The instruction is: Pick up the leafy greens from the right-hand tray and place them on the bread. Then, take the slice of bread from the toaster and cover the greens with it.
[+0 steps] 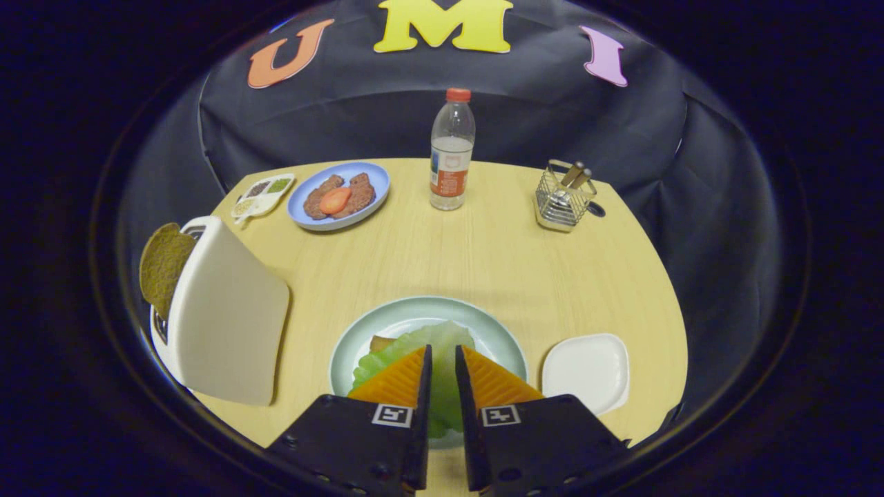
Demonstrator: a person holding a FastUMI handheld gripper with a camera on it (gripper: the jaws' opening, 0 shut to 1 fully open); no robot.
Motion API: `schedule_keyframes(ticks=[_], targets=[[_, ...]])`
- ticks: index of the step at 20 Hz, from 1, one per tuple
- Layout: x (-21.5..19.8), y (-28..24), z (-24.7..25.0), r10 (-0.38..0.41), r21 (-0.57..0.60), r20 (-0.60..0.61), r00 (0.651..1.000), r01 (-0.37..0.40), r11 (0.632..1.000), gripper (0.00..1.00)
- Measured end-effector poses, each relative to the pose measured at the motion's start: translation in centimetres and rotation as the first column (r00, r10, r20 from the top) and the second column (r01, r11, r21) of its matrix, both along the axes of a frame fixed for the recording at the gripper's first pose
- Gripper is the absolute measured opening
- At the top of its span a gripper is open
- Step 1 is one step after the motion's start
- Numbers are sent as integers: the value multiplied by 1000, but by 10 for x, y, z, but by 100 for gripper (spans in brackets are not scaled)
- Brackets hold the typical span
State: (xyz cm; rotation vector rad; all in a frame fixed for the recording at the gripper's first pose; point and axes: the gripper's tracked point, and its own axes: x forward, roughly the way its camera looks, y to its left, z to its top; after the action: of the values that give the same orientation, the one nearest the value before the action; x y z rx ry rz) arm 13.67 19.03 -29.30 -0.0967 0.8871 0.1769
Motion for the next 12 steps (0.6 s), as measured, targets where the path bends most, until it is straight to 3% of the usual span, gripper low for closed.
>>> schedule_keyframes(ticks=[3, 10, 12], targets=[[-18, -5, 37, 1, 15, 58, 998, -1, 1000, 39], [-56, 4, 111, 35, 50, 228, 973, -48, 998, 98], [-68, 11, 122, 34, 62, 249, 968, -51, 997, 97]])
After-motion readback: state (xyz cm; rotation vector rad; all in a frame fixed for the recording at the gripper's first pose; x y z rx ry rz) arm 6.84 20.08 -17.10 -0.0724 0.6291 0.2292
